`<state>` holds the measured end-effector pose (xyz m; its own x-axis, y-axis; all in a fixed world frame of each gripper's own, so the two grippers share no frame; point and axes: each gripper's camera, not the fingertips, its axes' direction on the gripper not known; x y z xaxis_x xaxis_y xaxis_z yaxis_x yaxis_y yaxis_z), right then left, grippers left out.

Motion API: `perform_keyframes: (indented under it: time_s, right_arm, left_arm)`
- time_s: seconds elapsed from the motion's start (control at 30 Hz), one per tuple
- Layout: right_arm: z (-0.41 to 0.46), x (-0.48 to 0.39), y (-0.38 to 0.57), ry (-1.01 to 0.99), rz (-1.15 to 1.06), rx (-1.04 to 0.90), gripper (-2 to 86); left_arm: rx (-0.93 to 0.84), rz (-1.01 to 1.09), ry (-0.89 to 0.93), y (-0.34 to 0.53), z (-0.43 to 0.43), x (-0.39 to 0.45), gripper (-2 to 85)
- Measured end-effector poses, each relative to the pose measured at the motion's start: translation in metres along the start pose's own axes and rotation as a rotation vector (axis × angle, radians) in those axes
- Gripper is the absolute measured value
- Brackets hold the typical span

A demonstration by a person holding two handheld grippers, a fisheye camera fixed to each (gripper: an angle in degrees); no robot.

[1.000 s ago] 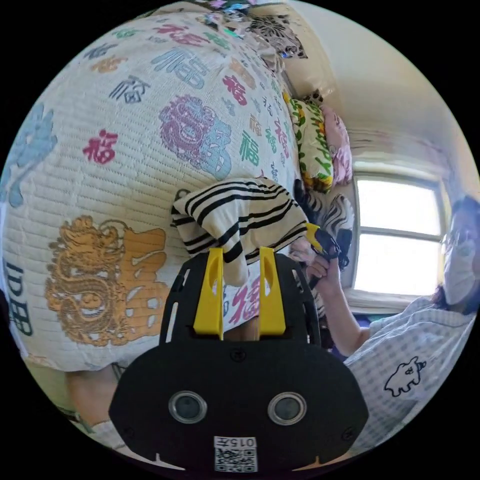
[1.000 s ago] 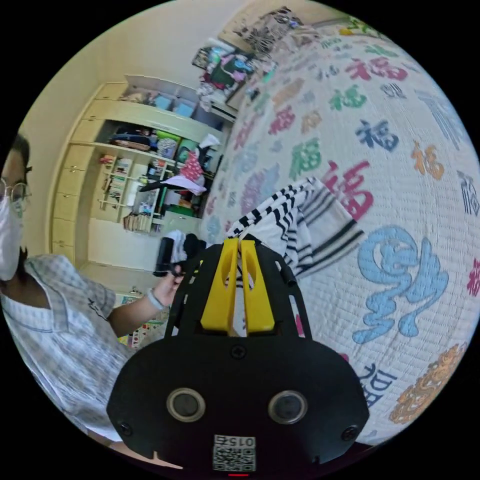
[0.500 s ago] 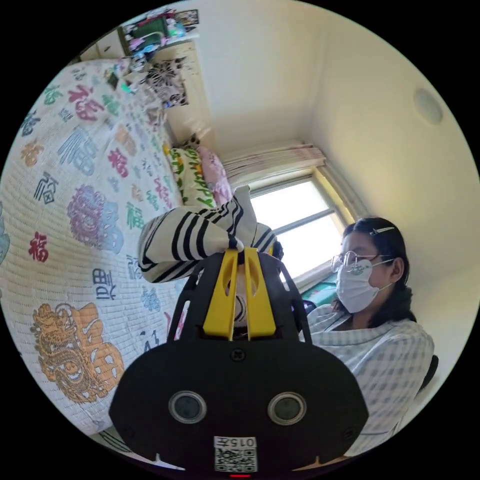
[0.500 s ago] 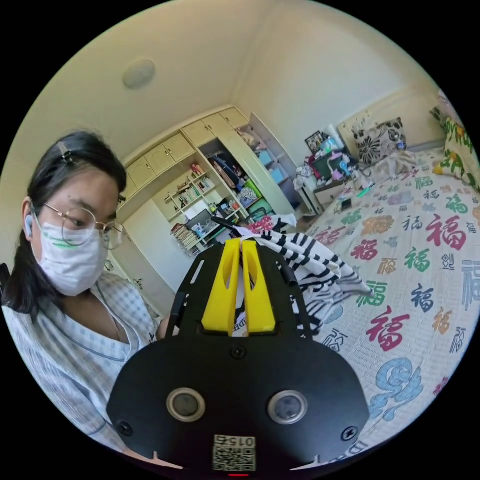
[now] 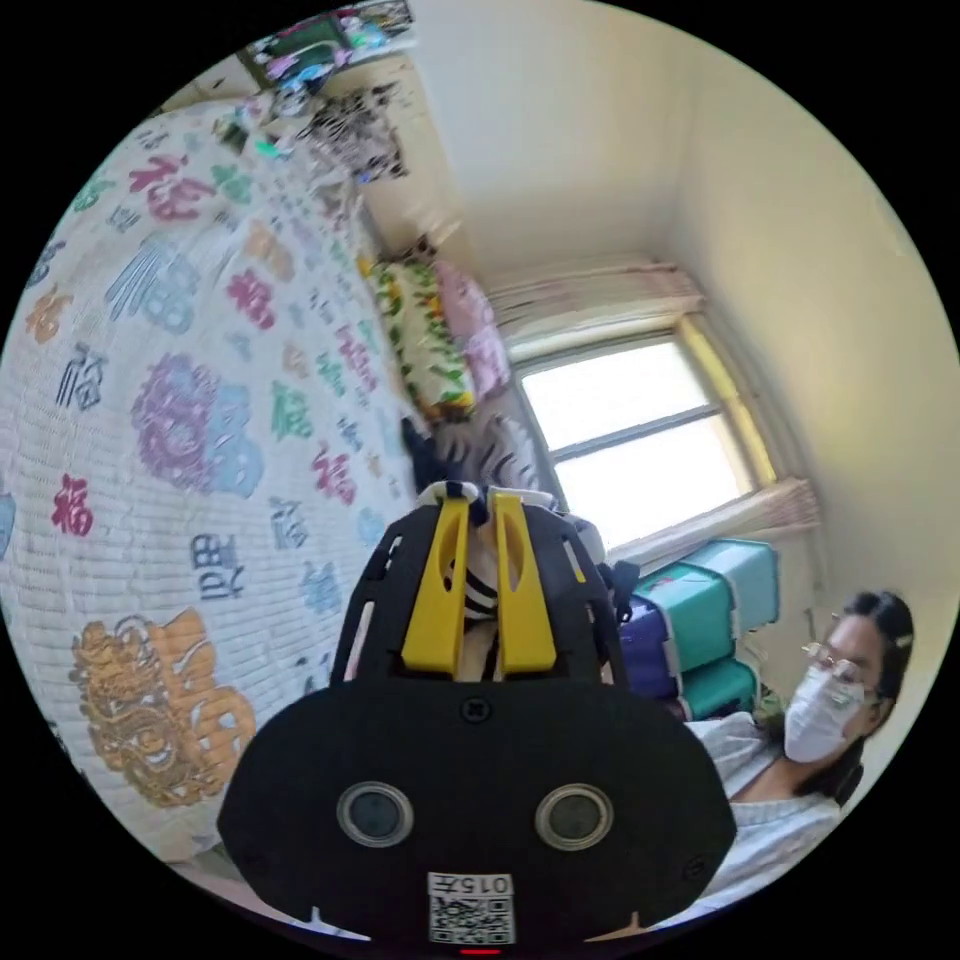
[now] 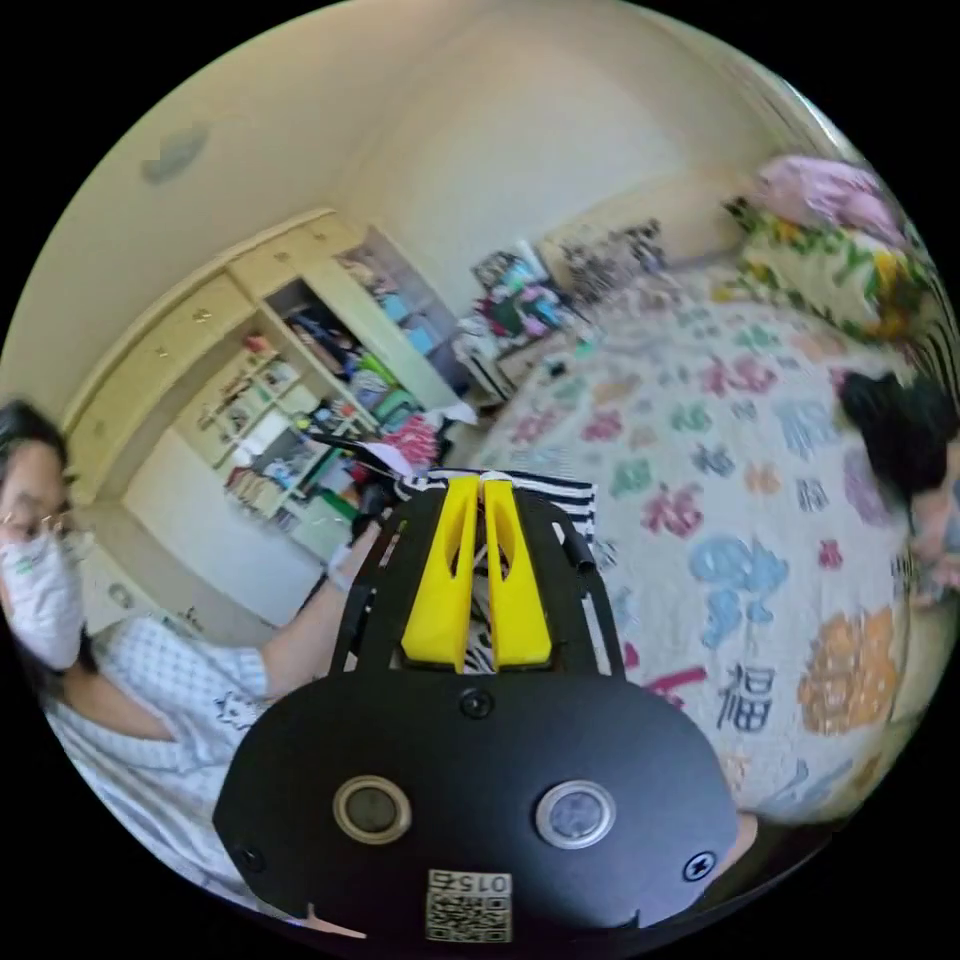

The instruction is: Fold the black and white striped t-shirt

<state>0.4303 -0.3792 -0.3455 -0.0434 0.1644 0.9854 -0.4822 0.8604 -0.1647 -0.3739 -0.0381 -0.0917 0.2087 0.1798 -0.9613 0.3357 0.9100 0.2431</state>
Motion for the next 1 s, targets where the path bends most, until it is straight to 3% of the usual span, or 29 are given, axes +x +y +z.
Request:
perform_keyframes:
  time_s: [0.13,0.23,0.33,0.4,0.5,0.6,0.7,0.8,0.93,1.0]
  right_arm:
    - [0.064,0.053,0.052,0.126,0.145,-0.208,1.1]
    - [0.091,0.034,0.092,0.064,-0.019,-0.243,1.6]
    - [0.14,-0.005,0.119,0.03,-0.272,-0.402,3.8]
    - [0.192,-0.036,0.139,0.024,-0.456,-0.581,5.5]
    - [0.253,-0.062,0.161,0.047,-0.595,-0.705,7.9]
    - [0.299,-0.083,0.179,0.111,-0.721,-0.753,9.7]
    - [0.326,-0.099,0.199,0.169,-0.839,-0.797,9.4]
    - [0.34,-0.107,0.213,0.277,-0.941,-0.786,8.1]
    - [0.329,-0.112,0.201,0.374,-0.912,-0.638,1.9]
    - [0.303,-0.112,0.175,0.359,-0.793,-0.536,0.5]
  left_arm:
    - [0.017,0.04,-0.091,0.059,-0.004,-0.003,10.7]
    - [0.016,0.06,-0.182,0.107,-0.016,0.011,10.8]
    - [-0.12,0.025,-0.452,0.154,-0.002,0.019,11.8]
    - [-0.141,0.012,-0.54,0.175,0.011,0.02,12.9]
    - [-0.197,-0.051,-0.597,0.187,0.041,0.012,13.2]
    - [-0.224,-0.058,-0.638,0.19,0.066,0.012,10.9]
    - [-0.186,-0.007,-0.571,0.197,0.071,0.029,1.7]
    - [-0.154,0.131,-0.568,0.197,0.073,0.067,0.2]
    - [-0.177,0.378,-0.63,0.185,0.084,0.134,-0.3]
    - [-0.169,0.452,-0.613,0.178,0.087,0.16,-0.3]
